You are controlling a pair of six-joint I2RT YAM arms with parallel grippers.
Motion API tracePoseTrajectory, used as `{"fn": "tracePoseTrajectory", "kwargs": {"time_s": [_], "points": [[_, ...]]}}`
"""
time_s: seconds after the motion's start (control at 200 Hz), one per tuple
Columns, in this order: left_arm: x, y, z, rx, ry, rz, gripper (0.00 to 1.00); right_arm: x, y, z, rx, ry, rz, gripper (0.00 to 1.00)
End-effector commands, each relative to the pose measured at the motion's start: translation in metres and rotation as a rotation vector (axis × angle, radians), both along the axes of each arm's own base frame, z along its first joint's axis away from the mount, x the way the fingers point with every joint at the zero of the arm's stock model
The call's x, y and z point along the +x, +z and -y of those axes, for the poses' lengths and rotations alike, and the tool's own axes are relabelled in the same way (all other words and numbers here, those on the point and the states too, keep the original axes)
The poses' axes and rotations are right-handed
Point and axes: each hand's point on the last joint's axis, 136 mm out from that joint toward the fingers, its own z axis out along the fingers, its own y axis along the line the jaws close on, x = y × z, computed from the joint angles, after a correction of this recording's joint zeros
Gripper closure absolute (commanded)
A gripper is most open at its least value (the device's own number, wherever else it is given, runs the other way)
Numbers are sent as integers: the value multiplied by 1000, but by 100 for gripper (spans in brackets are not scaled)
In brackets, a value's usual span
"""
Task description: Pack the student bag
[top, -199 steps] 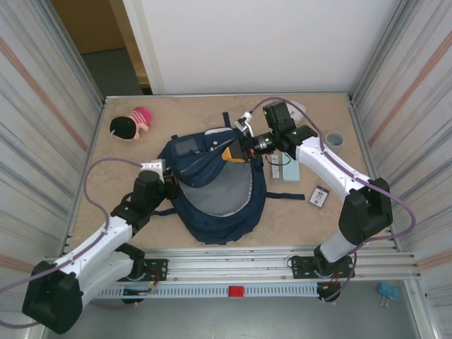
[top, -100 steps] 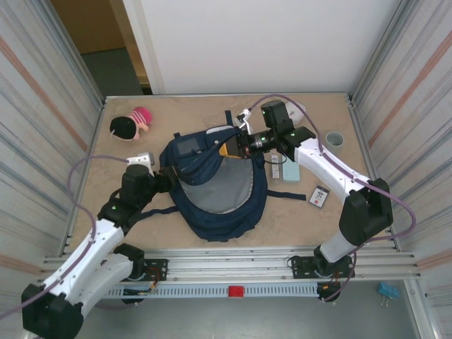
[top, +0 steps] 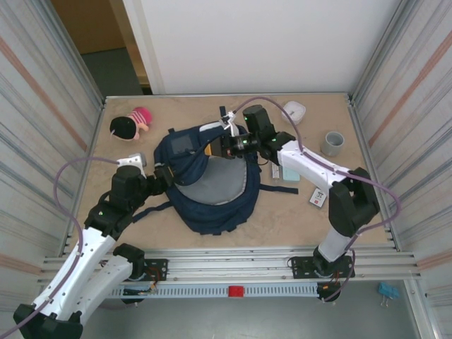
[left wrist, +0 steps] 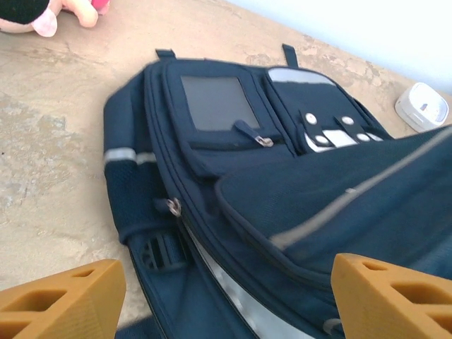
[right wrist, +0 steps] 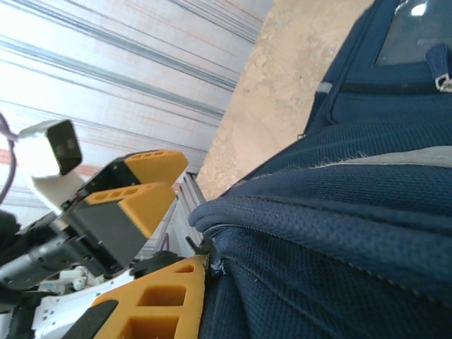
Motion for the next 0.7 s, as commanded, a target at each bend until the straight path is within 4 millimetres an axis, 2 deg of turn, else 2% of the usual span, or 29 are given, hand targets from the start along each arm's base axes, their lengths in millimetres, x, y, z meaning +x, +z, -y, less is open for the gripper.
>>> {"fn": "tracePoseTrajectory", "kwargs": {"time_s": [0.0,0.07,0.185,0.276,0.326,0.421,0.531,0.696], "points": [[0,13,-2,5,0,21,23,15,24,-20,68,-9,97,90],[0,12,-2,9,2,19,23,19,20,-26,69,-25,90,90],[-1,9,0,-2,-9,11,23,29,3,-28,49,-93,35,89],[-3,6,8,-50,-35,-4,23,24,-13,-26,28,-139,-36,87],[-4,1,12,-78,-41,-22,24,17,-20,-26,9,-153,-57,83],[-5,-12,17,-111,-48,-57,24,2,-34,-24,-56,-164,-87,70],[-6,-22,20,-135,-50,-88,24,-13,-43,-15,-140,-183,-91,48],[-10,-21,30,-186,-79,-106,23,-35,-54,6,-275,-191,-97,39]]}}
